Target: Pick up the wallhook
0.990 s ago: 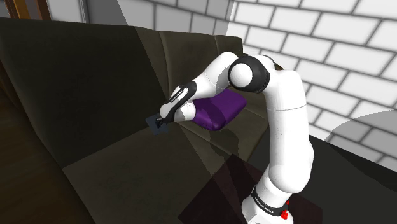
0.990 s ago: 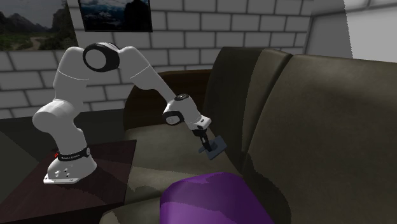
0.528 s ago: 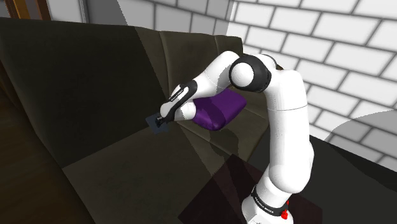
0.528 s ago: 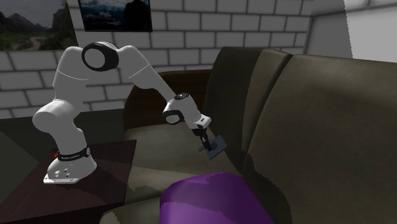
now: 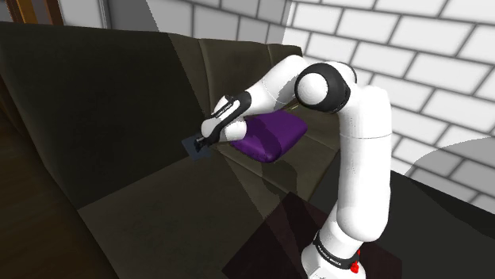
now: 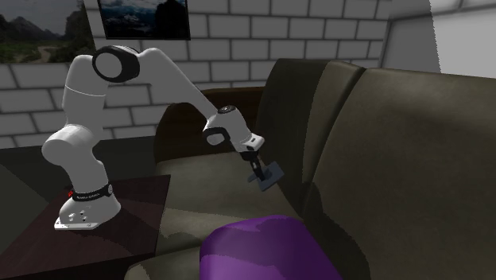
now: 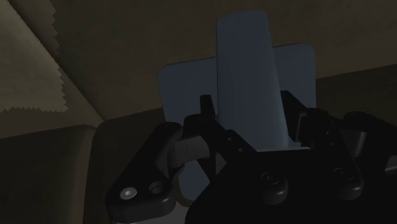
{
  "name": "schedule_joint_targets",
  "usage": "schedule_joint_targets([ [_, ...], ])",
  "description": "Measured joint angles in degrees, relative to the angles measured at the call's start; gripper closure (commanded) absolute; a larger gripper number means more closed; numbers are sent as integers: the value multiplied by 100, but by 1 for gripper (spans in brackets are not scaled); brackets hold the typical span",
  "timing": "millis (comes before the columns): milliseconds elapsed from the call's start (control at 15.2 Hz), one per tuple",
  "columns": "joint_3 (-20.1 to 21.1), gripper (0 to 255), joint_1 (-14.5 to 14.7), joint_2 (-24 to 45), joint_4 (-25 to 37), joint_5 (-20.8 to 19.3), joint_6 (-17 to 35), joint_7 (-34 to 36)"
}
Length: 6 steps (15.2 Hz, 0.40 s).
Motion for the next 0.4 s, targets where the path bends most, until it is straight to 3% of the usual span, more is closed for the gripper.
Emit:
schedule_joint_targets([
  [396,-179,255,145,-335,-11,-157,-329,168],
])
